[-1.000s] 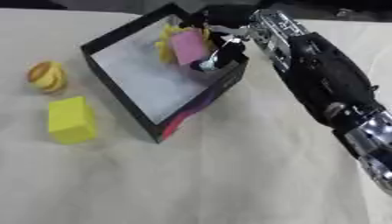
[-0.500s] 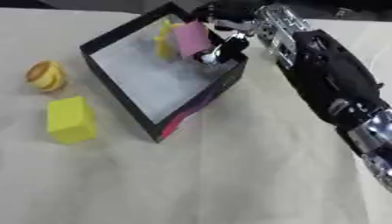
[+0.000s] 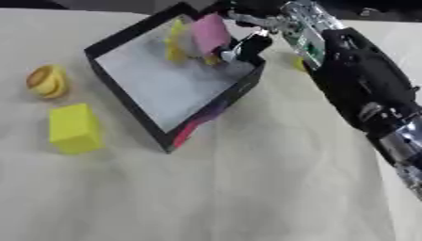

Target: Pick up objects on the table and place them in the box.

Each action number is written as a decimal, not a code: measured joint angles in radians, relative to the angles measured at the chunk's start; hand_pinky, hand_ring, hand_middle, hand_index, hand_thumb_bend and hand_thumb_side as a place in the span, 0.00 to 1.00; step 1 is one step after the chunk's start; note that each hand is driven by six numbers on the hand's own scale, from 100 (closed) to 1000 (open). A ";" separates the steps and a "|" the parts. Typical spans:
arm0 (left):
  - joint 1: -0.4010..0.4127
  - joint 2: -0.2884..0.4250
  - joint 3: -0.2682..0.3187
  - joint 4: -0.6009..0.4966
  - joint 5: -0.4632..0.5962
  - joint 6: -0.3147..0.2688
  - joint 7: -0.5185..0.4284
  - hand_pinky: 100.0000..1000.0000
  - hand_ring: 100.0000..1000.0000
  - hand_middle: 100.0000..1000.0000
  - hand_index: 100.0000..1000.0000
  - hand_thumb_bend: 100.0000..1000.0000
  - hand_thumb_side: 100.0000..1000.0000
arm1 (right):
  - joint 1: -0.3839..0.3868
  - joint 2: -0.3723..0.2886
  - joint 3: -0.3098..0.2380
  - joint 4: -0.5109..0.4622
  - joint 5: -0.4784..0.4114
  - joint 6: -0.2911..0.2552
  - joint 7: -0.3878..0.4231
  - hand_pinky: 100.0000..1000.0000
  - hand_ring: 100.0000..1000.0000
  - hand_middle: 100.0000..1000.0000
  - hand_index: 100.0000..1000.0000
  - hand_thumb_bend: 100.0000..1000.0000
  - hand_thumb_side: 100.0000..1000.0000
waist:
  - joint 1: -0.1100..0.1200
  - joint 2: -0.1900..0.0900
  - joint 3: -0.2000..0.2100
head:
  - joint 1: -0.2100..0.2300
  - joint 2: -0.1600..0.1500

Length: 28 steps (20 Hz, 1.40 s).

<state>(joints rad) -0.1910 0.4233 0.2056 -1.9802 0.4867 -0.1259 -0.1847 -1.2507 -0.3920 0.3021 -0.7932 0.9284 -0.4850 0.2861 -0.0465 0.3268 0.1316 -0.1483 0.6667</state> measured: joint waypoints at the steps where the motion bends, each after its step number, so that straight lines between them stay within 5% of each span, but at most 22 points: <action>1: 0.000 0.000 0.000 0.000 0.000 0.000 0.000 0.82 0.86 0.81 0.83 0.00 0.61 | 0.000 -0.001 0.000 0.000 -0.010 0.003 0.001 1.00 0.90 0.89 1.00 0.00 0.54 | 0.000 0.000 0.000 | 0.000 0.000; 3: 0.000 0.000 -0.001 0.000 0.000 0.000 0.000 0.82 0.86 0.81 0.83 0.00 0.61 | 0.000 -0.003 0.000 0.000 -0.029 0.004 0.003 1.00 0.89 0.89 1.00 0.05 0.59 | 0.000 0.000 0.000 | 0.000 0.000; 6: 0.001 0.000 -0.004 0.000 0.000 0.000 -0.001 0.81 0.85 0.81 0.83 0.00 0.61 | 0.000 -0.005 0.001 0.000 -0.052 -0.007 0.012 1.00 0.91 0.91 1.00 0.39 0.66 | 0.000 0.000 0.000 | -0.001 0.000; 7: 0.001 0.000 -0.005 0.000 0.000 0.000 -0.001 0.81 0.85 0.81 0.83 0.00 0.61 | 0.000 -0.006 0.001 0.000 -0.057 -0.015 0.018 1.00 0.92 0.92 1.00 0.39 0.55 | 0.000 0.000 0.000 | -0.001 0.000; 8: 0.002 0.000 -0.006 0.000 0.000 0.000 -0.001 0.81 0.85 0.81 0.83 0.00 0.61 | 0.000 -0.006 0.001 0.000 -0.059 -0.025 0.023 1.00 0.93 0.93 1.00 0.36 0.13 | 0.000 0.000 0.000 | -0.001 0.000; 10: 0.005 0.000 -0.006 0.000 0.000 0.000 -0.001 0.81 0.85 0.81 0.83 0.00 0.61 | 0.001 -0.007 0.007 -0.001 -0.061 -0.061 0.042 1.00 0.93 0.94 1.00 0.35 0.06 | 0.000 0.000 0.000 | -0.001 0.000; 11: 0.005 0.000 -0.006 0.000 0.000 0.000 -0.001 0.81 0.85 0.81 0.83 0.00 0.61 | 0.001 -0.008 0.007 -0.001 -0.059 -0.080 0.052 1.00 0.93 0.94 1.00 0.36 0.17 | 0.000 0.000 0.000 | -0.001 0.000; 12: 0.006 0.000 -0.006 0.000 0.000 0.000 -0.001 0.81 0.85 0.80 0.83 0.00 0.61 | 0.001 -0.011 0.007 -0.003 -0.054 -0.095 0.059 1.00 0.92 0.93 1.00 0.38 0.69 | 0.000 0.000 0.000 | -0.001 0.000; 13: 0.006 0.000 -0.006 0.000 0.000 0.000 0.000 0.81 0.85 0.80 0.83 0.00 0.61 | 0.001 -0.015 0.006 -0.004 -0.047 -0.100 0.059 1.00 0.92 0.92 1.00 0.38 0.73 | 0.000 0.000 0.000 | -0.001 0.000; 16: 0.006 0.001 -0.006 0.000 0.000 0.000 0.000 0.81 0.85 0.81 0.83 0.00 0.61 | 0.001 -0.018 -0.001 -0.007 -0.026 -0.077 0.030 1.00 0.90 0.91 1.00 0.17 0.63 | 0.000 -0.002 0.000 | -0.001 0.000; 27: 0.010 0.001 -0.006 0.000 -0.002 0.001 0.002 0.81 0.85 0.80 0.83 0.00 0.61 | -0.012 -0.016 -0.010 -0.006 -0.029 -0.028 -0.025 1.00 0.88 0.88 1.00 0.13 0.62 | 0.000 -0.004 -0.002 | -0.005 0.000; 28: 0.010 0.001 -0.006 0.000 -0.002 0.001 0.003 0.81 0.85 0.80 0.83 0.00 0.61 | -0.013 -0.015 -0.014 -0.006 -0.046 -0.021 -0.022 1.00 0.87 0.87 1.00 0.10 0.52 | 0.000 -0.004 -0.003 | -0.005 0.001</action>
<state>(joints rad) -0.1806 0.4239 0.1998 -1.9802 0.4849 -0.1250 -0.1820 -1.2639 -0.4074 0.2880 -0.7992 0.8828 -0.5064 0.2645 -0.0465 0.3223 0.1289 -0.1536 0.6677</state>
